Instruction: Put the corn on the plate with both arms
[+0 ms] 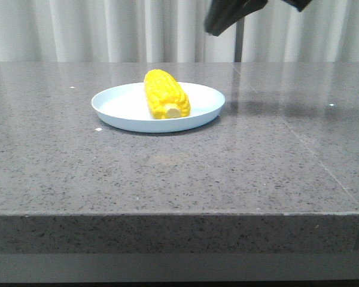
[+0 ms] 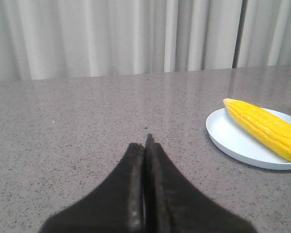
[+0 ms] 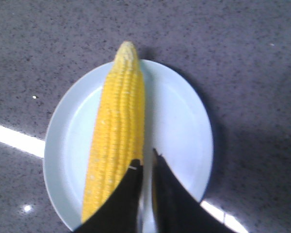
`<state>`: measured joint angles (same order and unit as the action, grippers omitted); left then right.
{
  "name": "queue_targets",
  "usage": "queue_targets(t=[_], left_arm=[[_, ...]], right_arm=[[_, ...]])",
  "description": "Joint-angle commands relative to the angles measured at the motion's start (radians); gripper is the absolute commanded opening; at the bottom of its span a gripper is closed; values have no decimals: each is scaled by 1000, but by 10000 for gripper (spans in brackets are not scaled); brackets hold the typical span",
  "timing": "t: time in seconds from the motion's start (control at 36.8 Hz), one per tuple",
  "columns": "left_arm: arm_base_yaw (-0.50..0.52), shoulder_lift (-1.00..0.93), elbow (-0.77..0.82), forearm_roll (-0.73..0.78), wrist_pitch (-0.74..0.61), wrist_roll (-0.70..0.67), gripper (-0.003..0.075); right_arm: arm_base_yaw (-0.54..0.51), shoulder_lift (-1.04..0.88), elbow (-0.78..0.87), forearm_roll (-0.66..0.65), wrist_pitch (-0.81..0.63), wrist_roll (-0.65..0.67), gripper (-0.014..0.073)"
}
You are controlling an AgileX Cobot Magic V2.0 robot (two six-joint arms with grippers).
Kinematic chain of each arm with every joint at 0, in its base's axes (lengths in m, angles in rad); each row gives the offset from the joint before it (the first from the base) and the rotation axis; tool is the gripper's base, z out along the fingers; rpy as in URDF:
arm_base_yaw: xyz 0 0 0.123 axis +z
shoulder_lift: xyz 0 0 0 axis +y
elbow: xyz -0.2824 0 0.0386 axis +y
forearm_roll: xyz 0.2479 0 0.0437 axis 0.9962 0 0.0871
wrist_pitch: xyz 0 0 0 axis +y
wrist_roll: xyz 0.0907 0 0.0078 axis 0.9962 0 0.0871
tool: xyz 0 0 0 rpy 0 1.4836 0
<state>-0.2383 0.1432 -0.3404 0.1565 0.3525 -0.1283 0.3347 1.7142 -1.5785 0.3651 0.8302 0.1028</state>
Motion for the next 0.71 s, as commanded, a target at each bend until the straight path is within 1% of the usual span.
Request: queue_targets(t=[0.0,0.16,0.3,0.38,0.54,0.68], left_arm=[[-2,12,-28,1,-83,-9,-20],[-2,12,-28,1,-83,-9,-20],[-2,12,-28,1,-83,-9,-20],[-2,12,-28,1,-83,-9,-20],[-2,12,-28,1,-83,-9,-20],[-2,12,-28,1,-83,-9,-20]], right_arm=[[-38,-71,-31,-49,17,-11,-64],[-83,-127,-13,-252,73,4,-69],[-93,-224,71,-453,69,112,-69],[-93,-283,139,-519,58,144,-69],[-93,-445,351,-522,-17,152,-69],[-93,-612,561,-520,-145,152,-69]])
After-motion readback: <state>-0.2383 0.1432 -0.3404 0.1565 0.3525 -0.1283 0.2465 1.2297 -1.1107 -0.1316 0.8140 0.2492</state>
